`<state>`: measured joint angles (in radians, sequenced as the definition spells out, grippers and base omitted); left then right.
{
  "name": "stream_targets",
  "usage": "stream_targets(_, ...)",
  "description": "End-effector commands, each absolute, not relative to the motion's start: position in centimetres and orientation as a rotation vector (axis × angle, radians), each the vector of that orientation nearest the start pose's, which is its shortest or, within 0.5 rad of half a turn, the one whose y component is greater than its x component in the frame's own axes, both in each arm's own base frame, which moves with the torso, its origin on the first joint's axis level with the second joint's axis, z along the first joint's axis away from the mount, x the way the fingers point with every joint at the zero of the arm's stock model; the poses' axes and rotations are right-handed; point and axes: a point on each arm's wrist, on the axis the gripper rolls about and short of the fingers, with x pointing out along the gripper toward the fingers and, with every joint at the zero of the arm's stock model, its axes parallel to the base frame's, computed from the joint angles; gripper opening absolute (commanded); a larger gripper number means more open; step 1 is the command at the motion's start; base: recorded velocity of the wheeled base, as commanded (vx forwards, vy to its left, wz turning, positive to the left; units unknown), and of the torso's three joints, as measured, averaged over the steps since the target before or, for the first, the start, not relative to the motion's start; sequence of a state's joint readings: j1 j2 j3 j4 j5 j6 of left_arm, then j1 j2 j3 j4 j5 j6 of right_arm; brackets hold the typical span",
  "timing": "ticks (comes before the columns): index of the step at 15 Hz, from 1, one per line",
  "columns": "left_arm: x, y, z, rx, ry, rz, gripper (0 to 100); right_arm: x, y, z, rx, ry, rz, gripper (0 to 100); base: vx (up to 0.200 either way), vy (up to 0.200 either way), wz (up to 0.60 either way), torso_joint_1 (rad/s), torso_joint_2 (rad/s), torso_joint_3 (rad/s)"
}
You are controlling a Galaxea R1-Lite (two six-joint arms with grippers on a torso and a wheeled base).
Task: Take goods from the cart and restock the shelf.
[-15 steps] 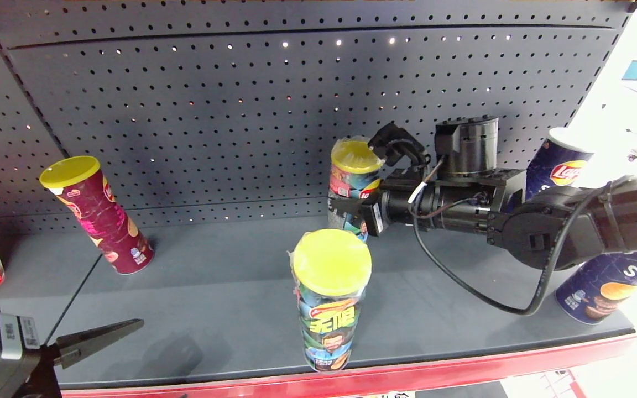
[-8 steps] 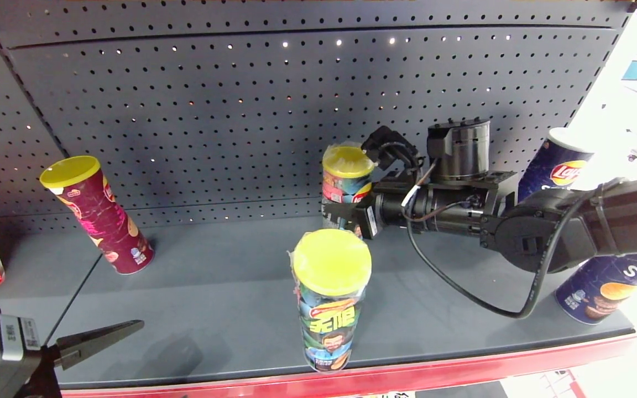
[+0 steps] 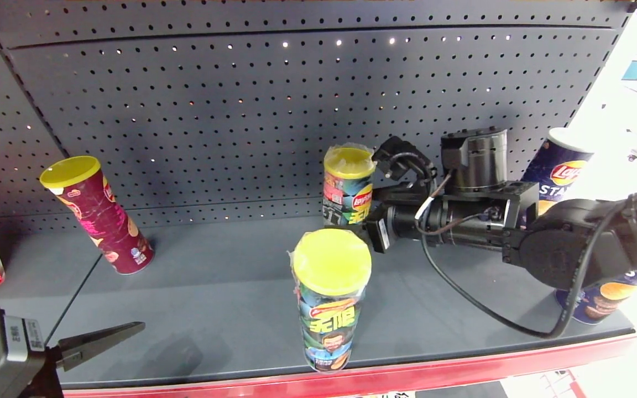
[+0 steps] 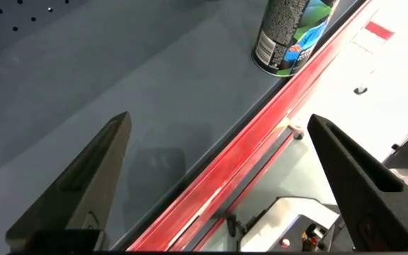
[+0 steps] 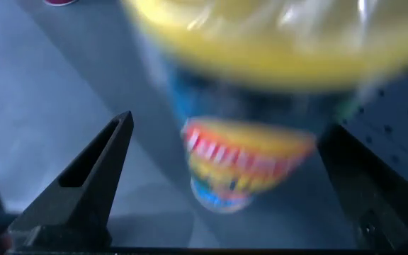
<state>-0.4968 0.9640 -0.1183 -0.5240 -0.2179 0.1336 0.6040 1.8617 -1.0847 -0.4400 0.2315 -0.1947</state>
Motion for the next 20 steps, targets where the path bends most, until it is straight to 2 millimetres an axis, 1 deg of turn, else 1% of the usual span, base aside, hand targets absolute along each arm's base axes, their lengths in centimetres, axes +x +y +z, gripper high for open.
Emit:
stream_targets(1, 8.5, -5.2, 13.2, 0.174, 0.294, -0.733, 100, 27.4, 19.4, 19.6, -0.228, 0.254, 0.836, 100, 0.000, 0.000, 0.00, 0.000, 0.00, 0.000)
stream_targets(4, 9.2, -5.5, 12.9, 0.183, 0.329, -0.733, 100, 24.6, 17.4, 19.5, -0.227, 0.277, 0.822, 100, 0.000, 0.000, 0.00, 0.000, 0.00, 0.000)
stream_targets(6, 9.6, -5.8, 12.8, 0.194, 0.350, -0.735, 100, 23.2, 16.4, 19.5, -0.230, 0.280, 0.813, 100, 0.000, 0.000, 0.00, 0.000, 0.00, 0.000)
stream_targets(7, 10.0, -6.0, 12.5, 0.209, 0.375, -0.741, 100, 22.0, 15.6, 19.5, -0.231, 0.280, 0.809, 100, 0.000, 0.000, 0.00, 0.000, 0.00, 0.000)
stream_targets(9, 10.5, -6.3, 12.3, 0.230, 0.392, -0.752, 100, 20.6, 14.6, 19.6, -0.231, 0.276, 0.804, 100, 0.000, 0.000, 0.00, 0.000, 0.00, 0.000)
stream_targets(11, 11.6, -6.9, 12.5, 0.234, 0.417, -0.758, 100, 19.0, 13.4, 19.7, -0.232, 0.261, 0.774, 100, 0.000, 0.000, 0.00, 0.000, 0.00, 0.000)
stream_targets(13, 12.9, -7.7, 12.7, 0.229, 0.431, -0.788, 100, 16.9, 12.0, 19.7, -0.229, 0.246, 0.775, 100, 0.000, 0.000, 0.00, 0.000, 0.00, 0.000)
stream_targets(16, 14.2, -8.5, 12.2, 0.233, 0.481, -0.793, 100, 14.0, 10.0, 19.6, -0.223, 0.211, 0.772, 100, 0.000, 0.000, 0.00, 0.000, 0.00, 0.000)
stream_targets(17, 14.3, -8.5, 12.1, 0.233, 0.485, -0.796, 100, 13.7, 9.8, 19.6, -0.224, 0.206, 0.771, 100, 0.000, 0.000, 0.00, 0.000, 0.00, 0.000)
stream_targets(18, 14.6, -8.8, 11.8, 0.238, 0.502, -0.802, 100, 12.0, 8.6, 20.3, -0.226, 0.191, 0.769, 100, 0.000, 0.000, 0.00, 0.000, 0.00, 0.000)
stream_targets(19, 14.7, -8.8, 11.8, 0.239, 0.506, -0.803, 100, 11.4, 8.2, 20.5, -0.226, 0.189, 0.767, 100, 0.000, 0.000, 0.00, 0.000, 0.00, 0.000)
stream_targets(20, 14.9, -9.0, 11.7, 0.240, 0.514, -0.805, 100, 10.1, 7.3, 20.9, -0.225, 0.182, 0.753, 100, 0.000, 0.000, 0.00, 0.000, 0.00, 0.000)
